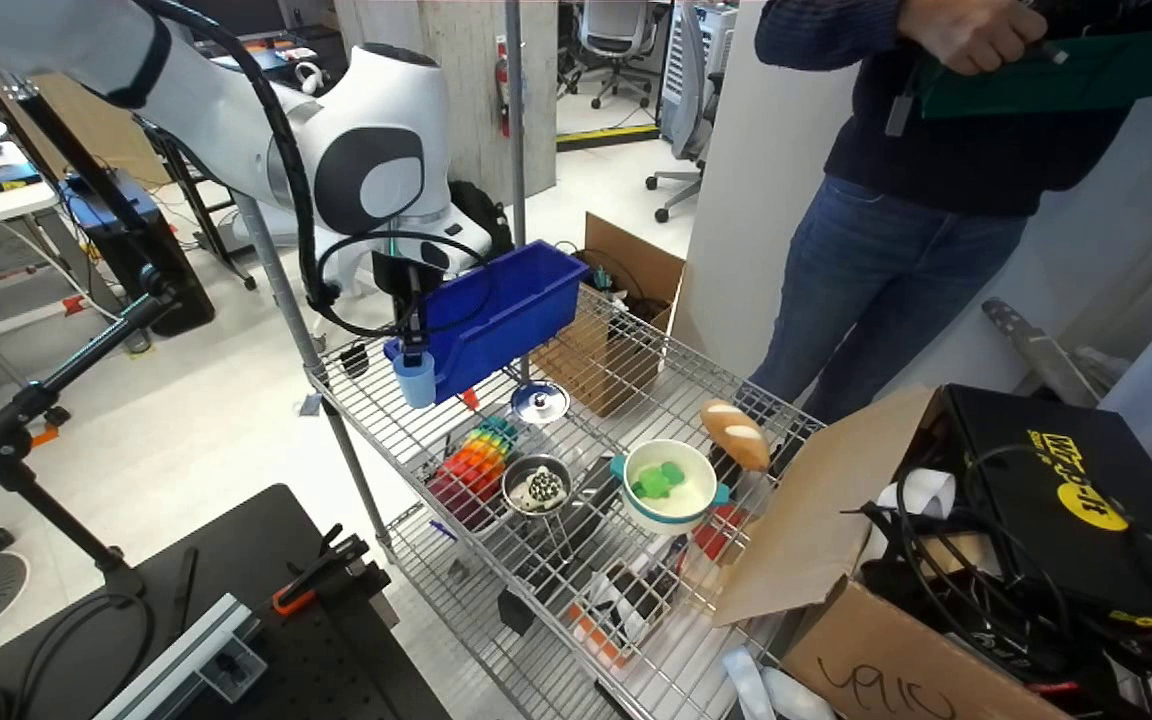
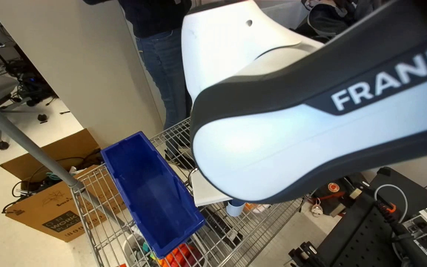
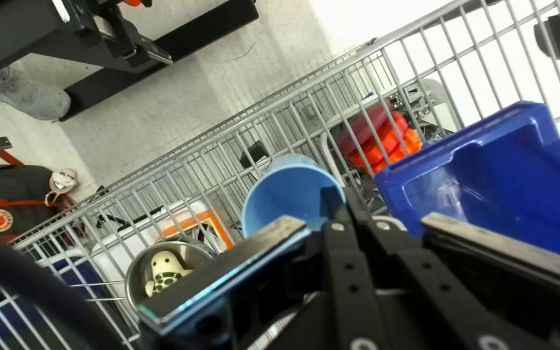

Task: Move the blue cup to the left.

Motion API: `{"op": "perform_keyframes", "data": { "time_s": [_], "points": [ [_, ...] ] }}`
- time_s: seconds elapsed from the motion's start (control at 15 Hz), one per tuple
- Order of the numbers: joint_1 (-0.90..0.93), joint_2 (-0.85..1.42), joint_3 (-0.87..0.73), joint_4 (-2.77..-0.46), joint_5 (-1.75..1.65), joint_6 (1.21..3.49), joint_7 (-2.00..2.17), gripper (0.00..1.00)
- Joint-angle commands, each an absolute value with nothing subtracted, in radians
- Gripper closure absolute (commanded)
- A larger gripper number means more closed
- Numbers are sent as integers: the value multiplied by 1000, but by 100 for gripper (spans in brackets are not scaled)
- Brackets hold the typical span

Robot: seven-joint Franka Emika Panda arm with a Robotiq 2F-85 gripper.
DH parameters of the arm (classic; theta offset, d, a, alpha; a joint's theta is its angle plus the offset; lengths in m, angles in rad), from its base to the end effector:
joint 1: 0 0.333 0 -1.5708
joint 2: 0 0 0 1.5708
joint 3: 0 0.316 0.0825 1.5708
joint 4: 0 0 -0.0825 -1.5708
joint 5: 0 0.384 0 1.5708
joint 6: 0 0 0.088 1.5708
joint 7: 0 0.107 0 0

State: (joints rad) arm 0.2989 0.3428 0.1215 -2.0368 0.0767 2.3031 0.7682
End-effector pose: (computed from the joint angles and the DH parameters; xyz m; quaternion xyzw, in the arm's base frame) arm 0.5372 0.2402 0.2702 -0.9776 0.2016 0.0579 0.0188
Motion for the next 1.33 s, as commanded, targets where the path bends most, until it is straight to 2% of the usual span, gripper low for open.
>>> {"op": "perform_keyframes", "data": {
  "time_s": [0.0, 0.73, 1.27],
  "points": [
    [291, 393, 106, -2015, 38, 2343, 737, 99],
    [278, 536, 38, -1991, 2, 2418, 690, 99],
    [234, 606, 37, -1991, 107, 2442, 691, 99]
  ]
}}
